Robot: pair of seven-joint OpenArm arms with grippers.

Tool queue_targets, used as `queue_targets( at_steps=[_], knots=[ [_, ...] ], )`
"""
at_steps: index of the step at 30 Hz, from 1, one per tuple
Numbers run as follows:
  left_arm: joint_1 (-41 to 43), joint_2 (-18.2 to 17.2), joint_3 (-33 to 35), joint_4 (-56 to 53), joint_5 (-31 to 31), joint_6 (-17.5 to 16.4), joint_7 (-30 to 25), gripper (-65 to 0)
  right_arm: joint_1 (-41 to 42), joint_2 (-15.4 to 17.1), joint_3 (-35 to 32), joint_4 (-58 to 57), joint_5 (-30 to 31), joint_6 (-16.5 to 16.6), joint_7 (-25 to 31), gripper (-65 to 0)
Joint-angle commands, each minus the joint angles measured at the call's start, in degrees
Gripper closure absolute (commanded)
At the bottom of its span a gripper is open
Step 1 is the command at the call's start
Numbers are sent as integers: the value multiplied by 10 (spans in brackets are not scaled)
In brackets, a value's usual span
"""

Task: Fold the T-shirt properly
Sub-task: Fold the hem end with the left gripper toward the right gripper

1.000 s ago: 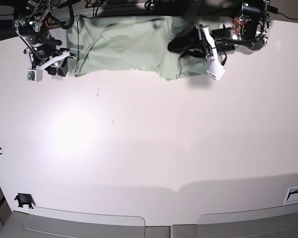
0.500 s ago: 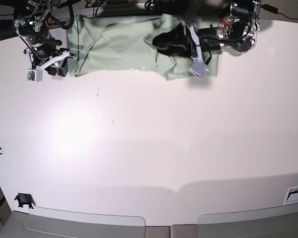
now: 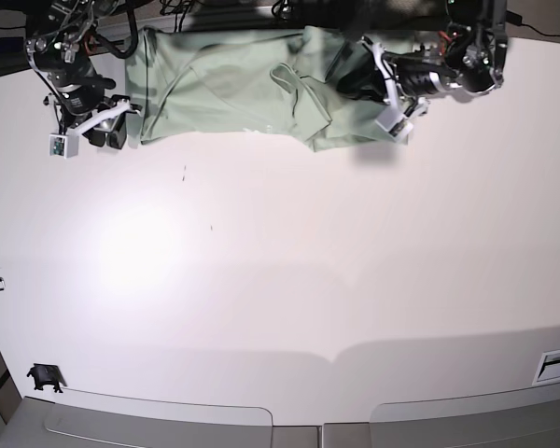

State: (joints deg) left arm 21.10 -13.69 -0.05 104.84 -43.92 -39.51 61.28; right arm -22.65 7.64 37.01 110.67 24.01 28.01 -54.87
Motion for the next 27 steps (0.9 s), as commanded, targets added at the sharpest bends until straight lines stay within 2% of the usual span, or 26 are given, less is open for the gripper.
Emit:
queue_targets(
  at_steps=[1,3,6,14,19,27],
  knots=[
    [-1,-2,12,9,2,-3,-14,0,4,7,3,9,6,0,13,-206],
    [-2,-2,41,9,26,26,-30,0,5,7,3,9,7,0,13,-206],
    [-2,-1,87,9,30,44,-40,0,6,7,3,9,6,0,13,-206],
    [-15,13,186,9,13,34,-58,0,7,7,3,9,6,0,13,-206],
    [-29,13,165,22,26,30,-28,0,7,7,3,9,6,0,12,-206],
    [-28,-22,55,79,28,31,-19,0,7,7,3,9,6,0,11,-206]
  ],
)
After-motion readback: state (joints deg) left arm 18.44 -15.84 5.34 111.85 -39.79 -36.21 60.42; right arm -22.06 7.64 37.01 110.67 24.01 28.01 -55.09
